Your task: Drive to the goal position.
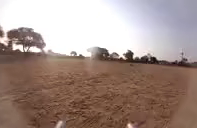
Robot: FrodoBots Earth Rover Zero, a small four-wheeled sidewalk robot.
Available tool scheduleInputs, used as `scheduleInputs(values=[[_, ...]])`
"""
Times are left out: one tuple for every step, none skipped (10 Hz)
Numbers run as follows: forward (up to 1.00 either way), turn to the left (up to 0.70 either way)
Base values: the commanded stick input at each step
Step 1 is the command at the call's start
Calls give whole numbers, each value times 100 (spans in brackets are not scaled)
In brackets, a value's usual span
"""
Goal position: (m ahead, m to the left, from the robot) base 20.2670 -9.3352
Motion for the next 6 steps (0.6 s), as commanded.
scheduleInputs(values=[[70,0],[70,0],[70,0],[70,0],[70,0],[70,0]])
